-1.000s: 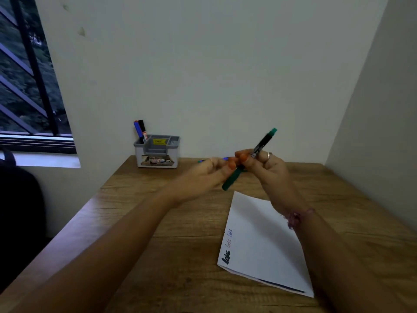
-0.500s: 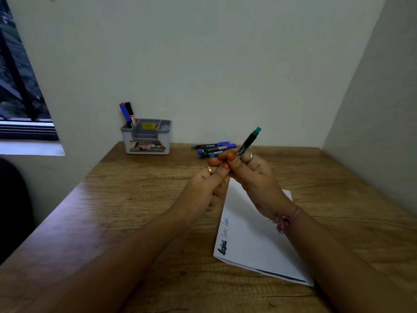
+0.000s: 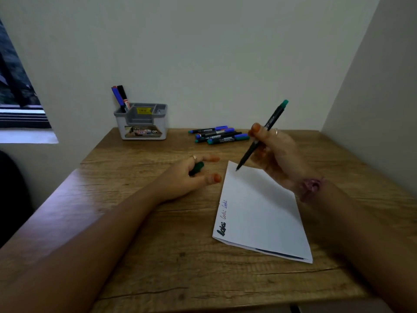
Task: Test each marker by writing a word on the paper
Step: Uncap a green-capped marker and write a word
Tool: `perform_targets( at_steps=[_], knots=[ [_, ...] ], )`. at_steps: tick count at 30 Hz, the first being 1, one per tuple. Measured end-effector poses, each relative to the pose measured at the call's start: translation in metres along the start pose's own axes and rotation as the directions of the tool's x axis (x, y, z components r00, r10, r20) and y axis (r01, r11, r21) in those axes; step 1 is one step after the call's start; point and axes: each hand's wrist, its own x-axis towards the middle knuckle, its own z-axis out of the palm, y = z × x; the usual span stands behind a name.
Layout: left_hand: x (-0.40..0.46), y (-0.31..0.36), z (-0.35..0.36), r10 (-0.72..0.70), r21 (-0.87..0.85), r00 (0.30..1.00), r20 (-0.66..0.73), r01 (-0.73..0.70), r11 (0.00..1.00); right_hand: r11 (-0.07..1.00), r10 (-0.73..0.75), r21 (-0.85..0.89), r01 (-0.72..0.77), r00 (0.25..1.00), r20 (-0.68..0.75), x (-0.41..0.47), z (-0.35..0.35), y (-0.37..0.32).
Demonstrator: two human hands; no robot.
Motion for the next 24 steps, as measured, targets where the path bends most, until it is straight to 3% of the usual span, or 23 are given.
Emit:
perform_targets(
  at_steps=[4,7,11,13,20,24],
  knots=[
    [0.013,0.002,0.007,0.061,0.322,0.984,0.165,-0.112,0.940,0.977,0.115,-0.205,-0.054,0.946,0.303,0.000,-0.012,0.017],
    [0.020,-0.004,0.009,0.025,0.460,0.977,0.213,-0.123,0.880,0.950,0.224,-0.286,-0.123,0.908,0.354,0.000,-0.015,0.023],
    [0.022,-0.006,0.004,-0.025,0.422,0.962,0.273,-0.096,0.901,0.917,0.351,-0.337,-0.215,0.836,0.423,0.005,-0.017,0.031],
    [0.022,-0.006,0.002,0.002,0.405,0.960,0.281,-0.120,0.906,0.916,0.337,-0.362,-0.171,0.819,0.465,0.011,-0.017,0.030],
    [0.024,-0.012,0.000,0.048,0.379,0.956,0.290,-0.160,0.912,0.902,0.159,-0.427,0.058,0.877,0.454,0.016,-0.007,0.054],
    [0.025,-0.012,0.001,0.039,0.374,0.967,0.253,-0.135,0.918,0.889,0.131,-0.449,0.091,0.889,0.439,0.013,-0.008,0.063]
  ],
)
